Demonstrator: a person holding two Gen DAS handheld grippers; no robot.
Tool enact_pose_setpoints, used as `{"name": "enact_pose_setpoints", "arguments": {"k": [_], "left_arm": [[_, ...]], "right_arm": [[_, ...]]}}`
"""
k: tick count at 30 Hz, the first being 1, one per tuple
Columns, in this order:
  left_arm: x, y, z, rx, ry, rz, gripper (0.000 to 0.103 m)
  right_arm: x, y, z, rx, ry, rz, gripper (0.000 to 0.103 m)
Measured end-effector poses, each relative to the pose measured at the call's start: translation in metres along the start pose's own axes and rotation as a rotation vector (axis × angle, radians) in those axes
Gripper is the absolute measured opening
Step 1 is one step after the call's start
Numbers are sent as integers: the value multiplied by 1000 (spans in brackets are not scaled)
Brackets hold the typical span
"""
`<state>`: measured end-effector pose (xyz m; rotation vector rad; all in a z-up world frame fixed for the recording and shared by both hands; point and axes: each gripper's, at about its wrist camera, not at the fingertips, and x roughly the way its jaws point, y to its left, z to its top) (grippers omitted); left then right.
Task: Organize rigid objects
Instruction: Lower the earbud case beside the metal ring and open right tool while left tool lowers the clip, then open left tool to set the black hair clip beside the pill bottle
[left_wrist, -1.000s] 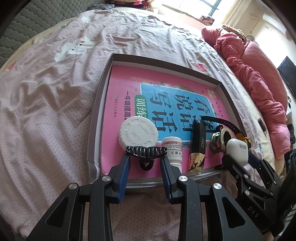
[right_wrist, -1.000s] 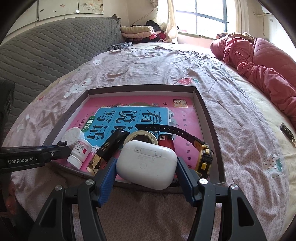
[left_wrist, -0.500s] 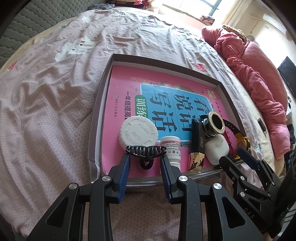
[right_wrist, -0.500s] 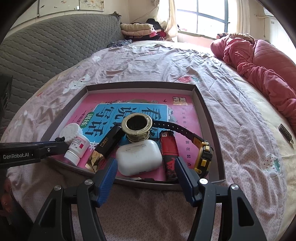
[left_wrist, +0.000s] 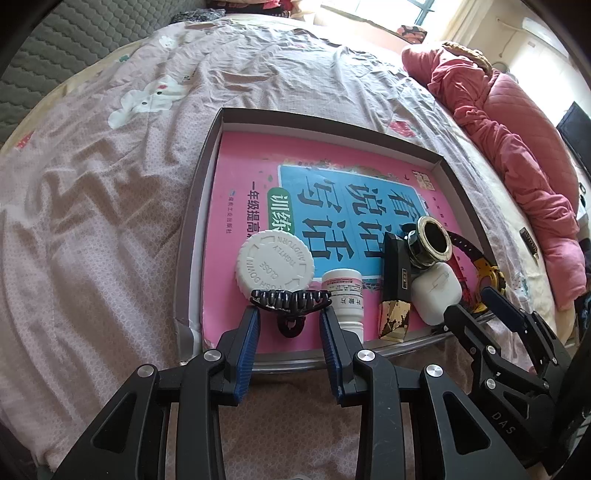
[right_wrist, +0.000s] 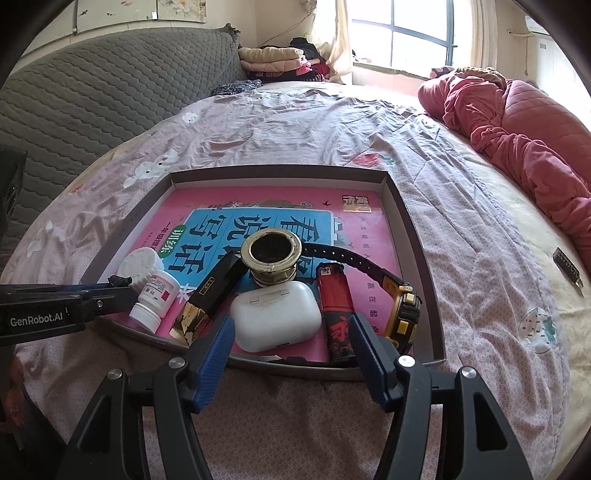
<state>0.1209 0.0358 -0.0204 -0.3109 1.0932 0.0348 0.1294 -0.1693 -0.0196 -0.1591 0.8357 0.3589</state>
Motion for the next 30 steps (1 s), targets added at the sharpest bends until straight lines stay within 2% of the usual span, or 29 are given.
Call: {"name": "enact_pose_setpoints", "arguments": {"k": [7, 11, 16, 21, 24, 30], "left_arm": [[-1, -1, 0, 10, -4, 20, 40], [-3, -1, 0, 17, -12, 34, 49], [-6, -1, -1, 19, -22, 31, 52], [-13, -2, -3, 23, -55, 19, 64], [-19, -5, -5, 29, -76, 7, 71], [-32, -12, -9, 43, -111, 4, 74]], "right_arm": [[-2, -1, -1, 4, -1, -5, 64], [-3, -1, -1, 2, 1, -9, 64], [-4, -1, -1, -1, 4, -15, 64], [-11, 1, -2, -4, -14, -19, 64], [-18, 2, -3, 1, -35, -18, 68], [-27, 3, -4, 8, -45, -27, 69]]}}
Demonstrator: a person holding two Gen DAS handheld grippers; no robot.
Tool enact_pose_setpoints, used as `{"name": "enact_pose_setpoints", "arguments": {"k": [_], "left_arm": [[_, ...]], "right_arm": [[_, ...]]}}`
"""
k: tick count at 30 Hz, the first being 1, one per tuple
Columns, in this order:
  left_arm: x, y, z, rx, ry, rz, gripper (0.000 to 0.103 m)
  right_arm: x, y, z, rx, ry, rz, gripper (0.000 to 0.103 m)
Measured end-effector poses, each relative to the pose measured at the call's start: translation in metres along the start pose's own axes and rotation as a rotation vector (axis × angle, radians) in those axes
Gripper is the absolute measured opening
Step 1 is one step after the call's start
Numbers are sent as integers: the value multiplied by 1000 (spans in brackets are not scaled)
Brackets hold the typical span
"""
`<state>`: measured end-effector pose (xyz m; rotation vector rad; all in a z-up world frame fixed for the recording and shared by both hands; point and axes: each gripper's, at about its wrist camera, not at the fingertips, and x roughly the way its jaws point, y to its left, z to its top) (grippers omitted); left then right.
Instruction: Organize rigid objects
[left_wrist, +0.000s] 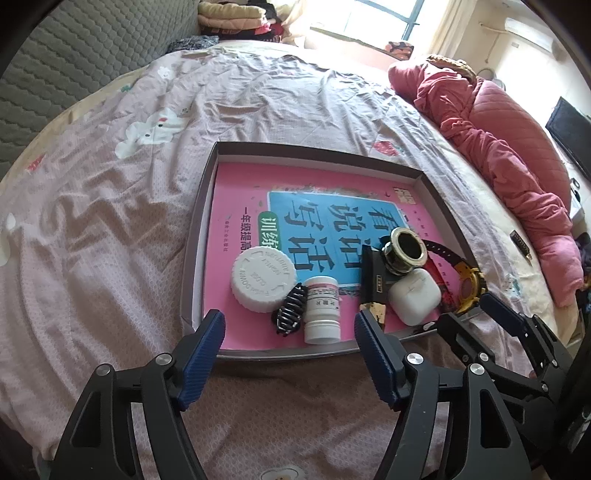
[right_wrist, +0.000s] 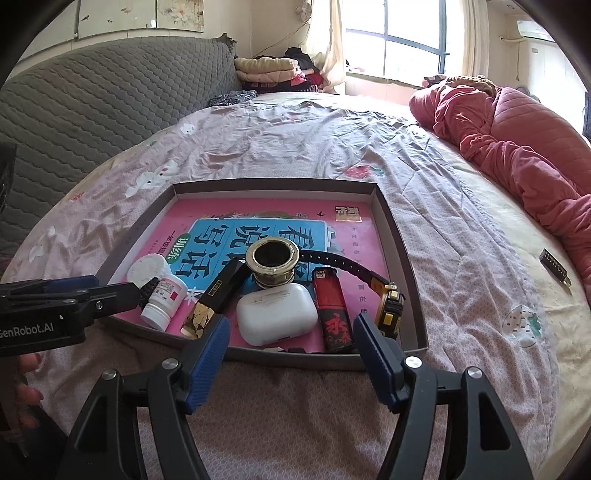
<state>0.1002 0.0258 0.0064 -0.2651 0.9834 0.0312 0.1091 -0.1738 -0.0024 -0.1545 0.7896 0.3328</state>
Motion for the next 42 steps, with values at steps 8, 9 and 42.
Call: {"name": "enact_pose_setpoints", "arguments": {"k": [8, 9, 42], "left_arm": [[-27, -7, 1, 12, -85, -5, 75], [-29, -7, 1, 15, -89, -3, 76], [-94, -17, -45, 50, -194, -2, 77]], "right_arm": [[-16, -1, 4, 11, -29, -11, 69], [-19, -1, 5, 13, -34, -12, 69], [-82, 16, -14, 64, -122, -32, 69]]}}
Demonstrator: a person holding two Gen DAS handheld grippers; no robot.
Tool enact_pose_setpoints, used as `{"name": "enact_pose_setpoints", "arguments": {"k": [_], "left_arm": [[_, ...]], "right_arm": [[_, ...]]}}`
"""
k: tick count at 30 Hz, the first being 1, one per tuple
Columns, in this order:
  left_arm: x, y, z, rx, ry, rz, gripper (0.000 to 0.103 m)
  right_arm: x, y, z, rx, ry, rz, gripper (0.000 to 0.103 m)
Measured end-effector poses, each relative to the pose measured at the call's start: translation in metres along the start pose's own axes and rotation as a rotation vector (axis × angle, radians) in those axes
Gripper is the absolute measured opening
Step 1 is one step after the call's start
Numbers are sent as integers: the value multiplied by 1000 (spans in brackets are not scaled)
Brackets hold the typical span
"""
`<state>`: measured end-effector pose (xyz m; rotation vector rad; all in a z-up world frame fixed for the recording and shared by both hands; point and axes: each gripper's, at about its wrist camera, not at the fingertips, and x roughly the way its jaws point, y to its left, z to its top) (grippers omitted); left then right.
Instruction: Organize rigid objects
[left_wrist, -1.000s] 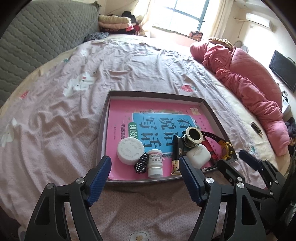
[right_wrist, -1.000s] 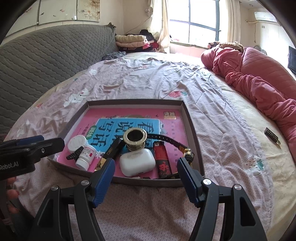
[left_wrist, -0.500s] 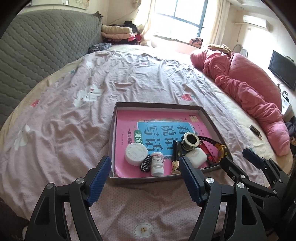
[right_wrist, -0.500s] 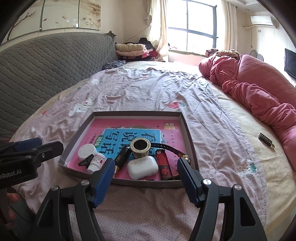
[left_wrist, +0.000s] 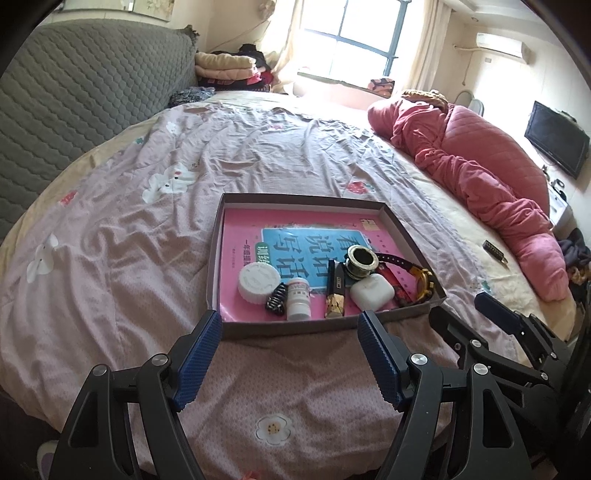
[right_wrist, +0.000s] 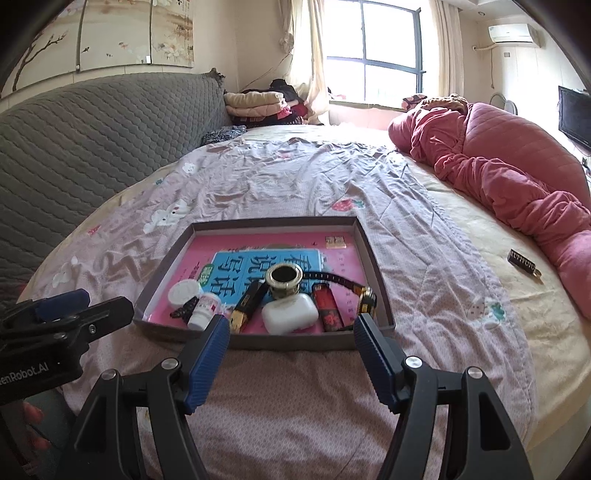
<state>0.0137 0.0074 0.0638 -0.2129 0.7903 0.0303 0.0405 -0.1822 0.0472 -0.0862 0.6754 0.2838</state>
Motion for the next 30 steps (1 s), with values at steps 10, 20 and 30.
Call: {"name": "enact_pose_setpoints", "arguments": {"k": [10, 20, 30], "left_arm": [[0, 4, -22, -6, 24, 21, 77], [11, 5, -41, -15, 78, 27, 77], [22, 1, -54, 9, 115, 45, 77]], "right_arm": [[-5, 5, -25, 9, 31, 16, 69], [0, 10, -53, 36, 81, 32, 69], [8, 14, -69, 23, 99, 13, 69]]}}
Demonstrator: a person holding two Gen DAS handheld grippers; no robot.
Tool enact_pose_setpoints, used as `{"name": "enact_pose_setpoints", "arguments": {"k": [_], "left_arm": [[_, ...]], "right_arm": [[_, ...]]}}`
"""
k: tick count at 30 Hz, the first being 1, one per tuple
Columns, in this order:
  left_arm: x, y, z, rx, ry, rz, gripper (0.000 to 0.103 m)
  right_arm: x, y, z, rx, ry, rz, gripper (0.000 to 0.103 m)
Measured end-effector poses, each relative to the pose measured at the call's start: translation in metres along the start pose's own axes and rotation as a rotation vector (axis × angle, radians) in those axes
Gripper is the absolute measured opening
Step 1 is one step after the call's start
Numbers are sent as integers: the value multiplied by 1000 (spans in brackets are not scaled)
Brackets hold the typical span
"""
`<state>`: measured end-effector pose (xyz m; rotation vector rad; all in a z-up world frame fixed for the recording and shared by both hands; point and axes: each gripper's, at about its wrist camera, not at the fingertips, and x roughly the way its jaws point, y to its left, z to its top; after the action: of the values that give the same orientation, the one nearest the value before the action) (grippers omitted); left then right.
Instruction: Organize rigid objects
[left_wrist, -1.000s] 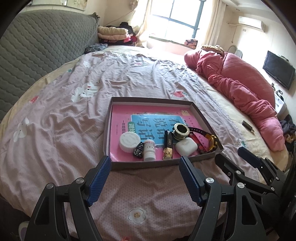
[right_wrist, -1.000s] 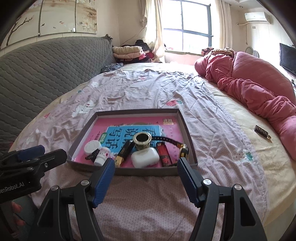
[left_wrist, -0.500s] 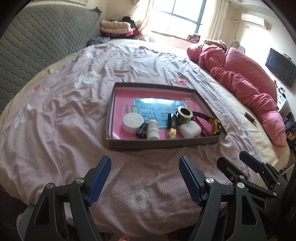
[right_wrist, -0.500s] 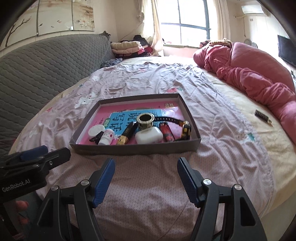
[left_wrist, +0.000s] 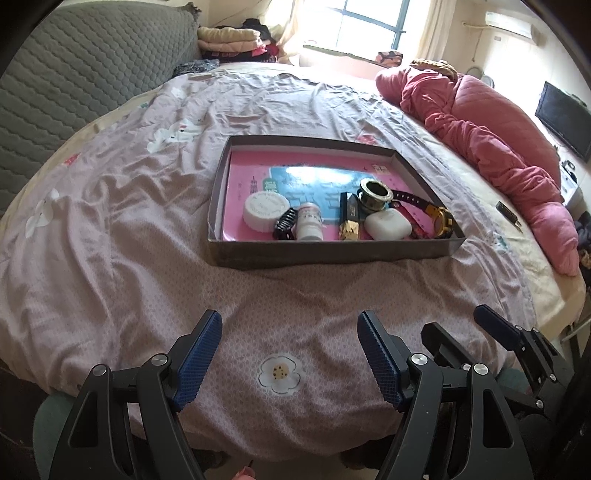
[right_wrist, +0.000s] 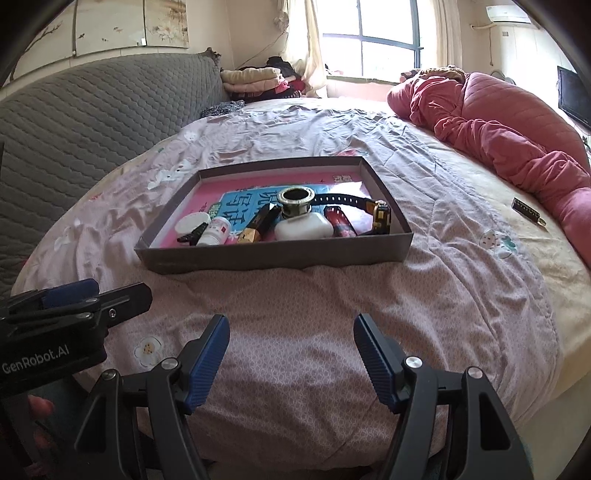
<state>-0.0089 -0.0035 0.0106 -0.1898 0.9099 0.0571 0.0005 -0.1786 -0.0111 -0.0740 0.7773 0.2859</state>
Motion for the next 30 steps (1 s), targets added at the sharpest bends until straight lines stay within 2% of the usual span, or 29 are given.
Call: {"name": "enact_pose_setpoints", "arguments": {"k": [10, 16, 22, 30], "left_arm": [[14, -1, -9, -5, 30, 9, 77], [20, 1, -12, -8, 34, 40, 77], [23, 3, -14, -8, 35, 38, 77], [34, 9, -19, -24, 69, 53, 77]], "right_arm": [[8, -6, -7, 18, 6, 10, 69], [11, -10, -9, 27, 7, -18, 69], [15, -20, -9, 61, 20, -36, 69], [18, -10, -9, 7, 28, -32, 69]]}}
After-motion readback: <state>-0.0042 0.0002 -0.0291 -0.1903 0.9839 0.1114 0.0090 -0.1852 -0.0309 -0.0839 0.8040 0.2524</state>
